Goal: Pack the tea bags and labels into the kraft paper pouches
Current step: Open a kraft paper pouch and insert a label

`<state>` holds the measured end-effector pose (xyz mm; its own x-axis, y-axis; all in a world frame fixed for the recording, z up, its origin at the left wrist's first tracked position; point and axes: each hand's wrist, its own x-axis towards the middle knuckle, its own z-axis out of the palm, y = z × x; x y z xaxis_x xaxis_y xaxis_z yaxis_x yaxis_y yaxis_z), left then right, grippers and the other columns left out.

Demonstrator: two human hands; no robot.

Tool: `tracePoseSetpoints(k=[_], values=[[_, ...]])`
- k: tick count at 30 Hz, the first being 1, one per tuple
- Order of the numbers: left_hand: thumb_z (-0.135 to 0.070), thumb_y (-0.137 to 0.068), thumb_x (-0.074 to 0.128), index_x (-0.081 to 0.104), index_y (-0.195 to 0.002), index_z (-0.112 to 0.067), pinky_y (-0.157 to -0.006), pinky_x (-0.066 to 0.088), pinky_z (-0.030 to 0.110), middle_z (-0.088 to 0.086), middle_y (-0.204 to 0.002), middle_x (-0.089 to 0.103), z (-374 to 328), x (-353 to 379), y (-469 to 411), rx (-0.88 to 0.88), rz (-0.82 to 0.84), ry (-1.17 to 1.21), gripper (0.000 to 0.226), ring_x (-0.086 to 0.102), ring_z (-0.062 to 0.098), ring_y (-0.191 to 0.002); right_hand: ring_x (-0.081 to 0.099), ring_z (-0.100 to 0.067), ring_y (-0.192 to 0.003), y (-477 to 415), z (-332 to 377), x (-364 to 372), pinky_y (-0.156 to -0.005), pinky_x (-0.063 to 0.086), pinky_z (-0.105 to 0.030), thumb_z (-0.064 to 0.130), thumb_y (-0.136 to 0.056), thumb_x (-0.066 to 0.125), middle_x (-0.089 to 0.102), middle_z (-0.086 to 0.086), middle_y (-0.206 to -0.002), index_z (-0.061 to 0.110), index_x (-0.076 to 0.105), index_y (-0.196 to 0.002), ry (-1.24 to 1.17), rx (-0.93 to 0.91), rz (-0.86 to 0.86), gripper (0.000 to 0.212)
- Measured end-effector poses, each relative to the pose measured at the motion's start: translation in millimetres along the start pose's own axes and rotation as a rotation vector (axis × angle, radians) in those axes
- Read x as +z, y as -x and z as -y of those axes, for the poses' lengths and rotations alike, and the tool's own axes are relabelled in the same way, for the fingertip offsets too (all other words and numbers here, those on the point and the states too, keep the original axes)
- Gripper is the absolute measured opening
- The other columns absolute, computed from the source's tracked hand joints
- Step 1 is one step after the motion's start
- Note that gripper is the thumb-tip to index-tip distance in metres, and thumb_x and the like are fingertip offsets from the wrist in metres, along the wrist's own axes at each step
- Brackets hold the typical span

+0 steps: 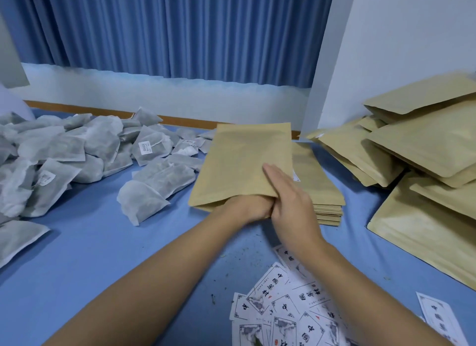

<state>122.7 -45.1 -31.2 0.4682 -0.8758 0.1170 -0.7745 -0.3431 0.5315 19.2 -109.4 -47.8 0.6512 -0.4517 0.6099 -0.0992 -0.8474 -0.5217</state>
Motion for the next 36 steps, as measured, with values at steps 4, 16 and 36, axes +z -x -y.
tracePoseSetpoints(k=[4, 16, 36], values=[[-0.018, -0.089, 0.05, 0.069, -0.097, -0.017, -0.076, 0.052, 0.041, 0.001, -0.095, 0.071, 16, -11, 36, 0.367, -0.41, -0.156, 0.02, 0.064, 0.028, -0.09, 0.056, -0.025, -0.122, -24, -7, 1, -0.106, 0.039, -0.025, -0.013, -0.083, 0.04, 0.063, -0.004, -0.134, 0.016, 0.057, -0.14, 0.03, 0.127, -0.053, 0.067], [-0.016, -0.088, 0.056, 0.037, -0.134, -0.021, -0.091, 0.038, 0.045, 0.013, -0.144, 0.034, 118, -36, 60, -0.588, -0.457, -0.278, 0.05, 0.04, 0.038, -0.124, 0.058, -0.027, -0.082, -4, -19, 36, -0.073, 0.041, -0.028, 0.015, -0.102, 0.053, 0.067, -0.009, -0.095, 0.009, 0.064, -0.108, 0.033, 0.12, 0.0, 0.014], [0.014, -0.088, 0.051, 0.065, -0.117, 0.0, -0.108, 0.039, 0.033, 0.01, -0.137, 0.053, 48, 14, 62, 0.53, -0.478, -0.034, 0.035, 0.049, 0.022, -0.129, 0.053, -0.016, -0.068, -1, -28, 40, -0.062, 0.039, -0.016, 0.006, -0.095, 0.05, 0.07, -0.01, -0.079, 0.023, 0.066, -0.109, -0.049, 0.123, -0.089, 0.027]])
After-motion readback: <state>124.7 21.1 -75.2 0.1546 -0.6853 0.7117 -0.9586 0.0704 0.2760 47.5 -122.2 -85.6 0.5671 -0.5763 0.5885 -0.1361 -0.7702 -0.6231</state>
